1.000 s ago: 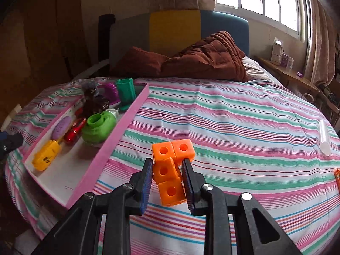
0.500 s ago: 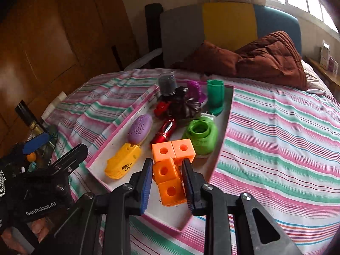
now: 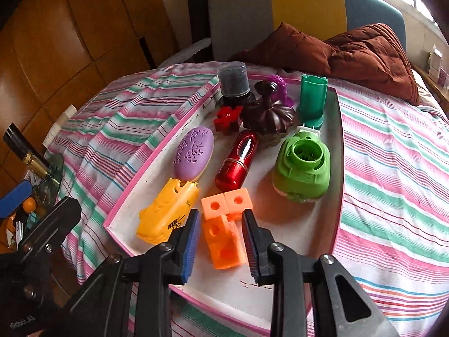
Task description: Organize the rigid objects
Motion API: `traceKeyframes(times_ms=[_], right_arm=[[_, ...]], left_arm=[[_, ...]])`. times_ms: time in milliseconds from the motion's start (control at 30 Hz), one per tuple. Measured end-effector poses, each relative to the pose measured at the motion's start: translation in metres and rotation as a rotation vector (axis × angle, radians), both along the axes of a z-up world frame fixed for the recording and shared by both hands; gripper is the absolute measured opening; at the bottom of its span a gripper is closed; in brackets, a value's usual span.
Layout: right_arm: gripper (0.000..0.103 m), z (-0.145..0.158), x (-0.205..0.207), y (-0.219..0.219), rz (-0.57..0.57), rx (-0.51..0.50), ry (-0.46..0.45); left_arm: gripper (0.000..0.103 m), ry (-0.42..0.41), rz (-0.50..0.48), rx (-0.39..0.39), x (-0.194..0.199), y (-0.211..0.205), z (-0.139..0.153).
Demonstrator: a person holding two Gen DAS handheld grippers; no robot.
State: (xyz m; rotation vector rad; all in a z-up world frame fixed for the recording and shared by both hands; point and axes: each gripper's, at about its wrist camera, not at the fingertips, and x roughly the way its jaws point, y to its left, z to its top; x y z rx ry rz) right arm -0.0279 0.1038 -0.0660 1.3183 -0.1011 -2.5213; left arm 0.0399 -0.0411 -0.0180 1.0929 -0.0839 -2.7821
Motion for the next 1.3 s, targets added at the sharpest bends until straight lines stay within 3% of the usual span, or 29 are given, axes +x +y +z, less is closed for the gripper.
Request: traceKeyframes(times_ms=[133,567,833,967,1300], right_arm=[[0.037,0.006,0.006,0.000,-0.001,0.012,0.012],[0.044,0.030,0.028,-0.001,-0.044,0.109,0.060],[0.045,0.044,0.032,0.004,-0.127,0.148,0.078],[0.053,0.050,0.030,0.010,-0.186,0.162,0.073],[0.053,0.063,0.027,0.022,-0.261,0.174,0.089]], left_arm=[[0.103,-0.009,0.002,0.017,-0.001,-0.001,0.000],[0.103,-0.089,0.014,0.059,-0.005,-0.007,-0.002],[0.103,-0.080,0.011,0.037,-0.001,-0.003,0.002],[0.103,-0.087,0.013,0.020,-0.001,-0.001,0.004],[0.103,-0.057,-0.028,-0.020,0.000,0.011,0.017]])
